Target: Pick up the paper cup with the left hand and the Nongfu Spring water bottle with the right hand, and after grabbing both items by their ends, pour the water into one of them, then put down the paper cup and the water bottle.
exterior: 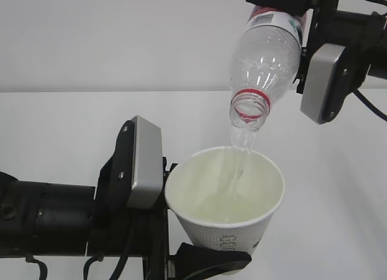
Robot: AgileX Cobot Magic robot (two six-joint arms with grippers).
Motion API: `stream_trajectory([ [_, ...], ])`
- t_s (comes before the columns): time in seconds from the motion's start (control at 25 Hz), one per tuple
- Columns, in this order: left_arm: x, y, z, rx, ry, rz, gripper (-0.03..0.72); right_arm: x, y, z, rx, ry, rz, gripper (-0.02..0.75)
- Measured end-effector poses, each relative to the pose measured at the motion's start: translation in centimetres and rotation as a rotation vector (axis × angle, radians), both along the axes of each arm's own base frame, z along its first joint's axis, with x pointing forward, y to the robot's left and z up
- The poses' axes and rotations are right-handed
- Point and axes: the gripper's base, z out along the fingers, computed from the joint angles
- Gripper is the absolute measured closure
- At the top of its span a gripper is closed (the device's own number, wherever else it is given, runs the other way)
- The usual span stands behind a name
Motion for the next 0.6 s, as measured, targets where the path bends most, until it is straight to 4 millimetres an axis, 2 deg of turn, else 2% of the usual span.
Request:
stream_trajectory([
  [0.6,0.03,0.01,-0.1,0.007,0.001,0.003,0.148,0.0,0.0,0.0,0.0,0.0,0.0,0.208],
])
